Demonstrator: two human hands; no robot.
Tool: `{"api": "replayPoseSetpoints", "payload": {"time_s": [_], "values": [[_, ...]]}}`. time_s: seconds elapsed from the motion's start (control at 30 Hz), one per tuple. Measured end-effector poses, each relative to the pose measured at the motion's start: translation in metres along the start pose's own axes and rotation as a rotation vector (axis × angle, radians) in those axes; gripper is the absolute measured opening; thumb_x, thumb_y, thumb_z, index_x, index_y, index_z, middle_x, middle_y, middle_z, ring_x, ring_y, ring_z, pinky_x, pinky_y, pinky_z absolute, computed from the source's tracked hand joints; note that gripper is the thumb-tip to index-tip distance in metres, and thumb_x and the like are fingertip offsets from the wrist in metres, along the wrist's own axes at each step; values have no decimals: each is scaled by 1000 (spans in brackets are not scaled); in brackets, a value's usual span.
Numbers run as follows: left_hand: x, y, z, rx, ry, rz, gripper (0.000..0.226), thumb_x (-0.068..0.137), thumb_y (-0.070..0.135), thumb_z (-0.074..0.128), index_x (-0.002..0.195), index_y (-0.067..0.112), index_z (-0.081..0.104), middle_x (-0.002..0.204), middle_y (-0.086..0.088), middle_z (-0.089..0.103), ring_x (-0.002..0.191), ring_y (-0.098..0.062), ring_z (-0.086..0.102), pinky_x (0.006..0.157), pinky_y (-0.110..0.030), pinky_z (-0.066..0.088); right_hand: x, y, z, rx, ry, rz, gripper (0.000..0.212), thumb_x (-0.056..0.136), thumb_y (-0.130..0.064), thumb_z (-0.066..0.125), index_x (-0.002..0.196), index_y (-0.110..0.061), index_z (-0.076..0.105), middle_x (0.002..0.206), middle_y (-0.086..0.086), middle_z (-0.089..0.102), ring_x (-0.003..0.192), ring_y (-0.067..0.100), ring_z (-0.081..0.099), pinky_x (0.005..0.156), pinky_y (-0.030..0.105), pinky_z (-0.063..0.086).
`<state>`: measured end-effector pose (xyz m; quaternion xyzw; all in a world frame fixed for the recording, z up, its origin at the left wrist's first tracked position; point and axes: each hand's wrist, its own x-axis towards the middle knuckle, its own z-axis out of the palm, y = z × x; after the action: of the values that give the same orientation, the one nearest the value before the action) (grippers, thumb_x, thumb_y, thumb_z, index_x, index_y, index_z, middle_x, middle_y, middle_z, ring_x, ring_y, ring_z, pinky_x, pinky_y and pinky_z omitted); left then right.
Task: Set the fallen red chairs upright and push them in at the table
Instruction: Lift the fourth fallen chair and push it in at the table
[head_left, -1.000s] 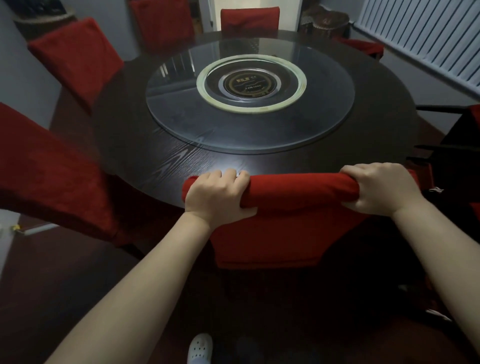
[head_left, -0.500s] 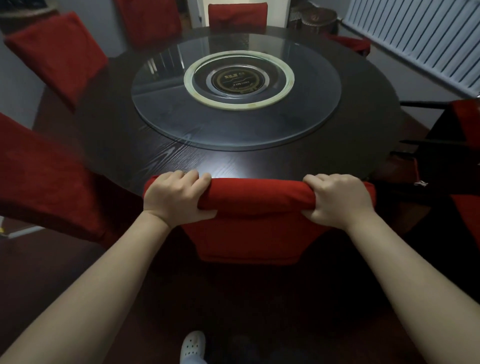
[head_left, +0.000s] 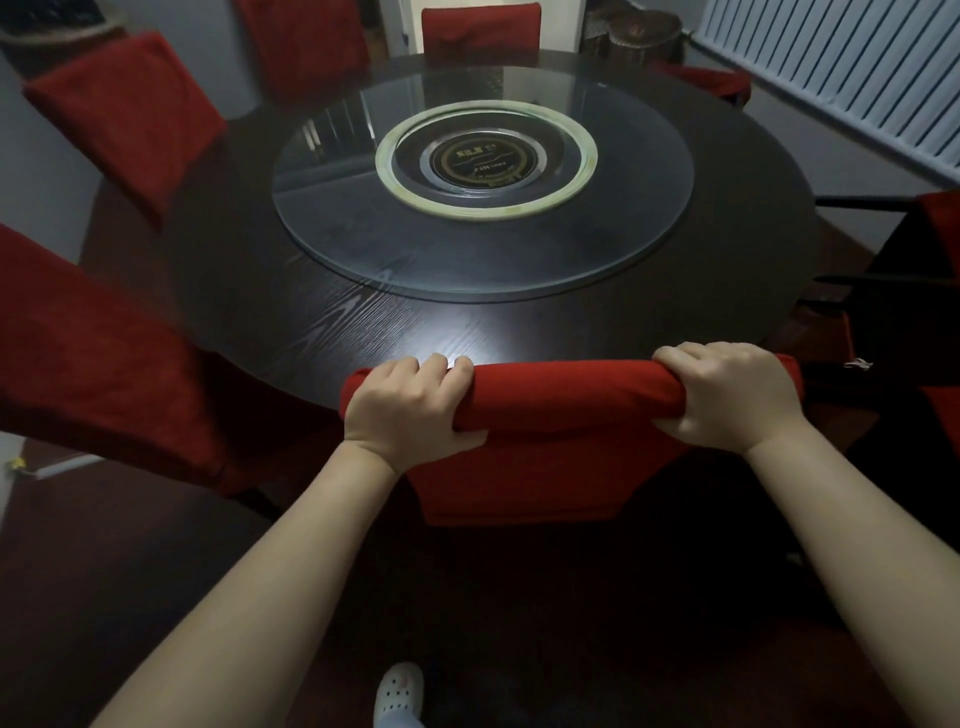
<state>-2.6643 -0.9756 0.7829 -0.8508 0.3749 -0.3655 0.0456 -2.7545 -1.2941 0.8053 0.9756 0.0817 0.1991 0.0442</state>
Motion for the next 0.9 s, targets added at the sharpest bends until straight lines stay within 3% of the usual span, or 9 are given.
{"api": "replayPoseSetpoints", "payload": {"time_s": [0.33, 0.9], "values": [[-2, -22, 5, 5, 32, 51, 64, 75, 71, 52, 92, 13, 70, 65, -3, 57, 50, -25, 54, 48, -33, 45, 8, -16, -2, 6, -53, 13, 44, 56, -36, 80, 87, -8, 67, 73, 10, 65, 62, 36, 63, 55, 39, 50], [-49, 13, -10, -62, 33, 14, 61, 76, 67, 54, 94, 10, 69, 72, -5, 60, 55, -28, 55, 53, -35, 47, -43, -36, 3, -12, -69, 25, 52, 49, -35, 82, 89, -4, 69, 74, 11, 66, 60, 34, 63, 54, 38, 51]]}}
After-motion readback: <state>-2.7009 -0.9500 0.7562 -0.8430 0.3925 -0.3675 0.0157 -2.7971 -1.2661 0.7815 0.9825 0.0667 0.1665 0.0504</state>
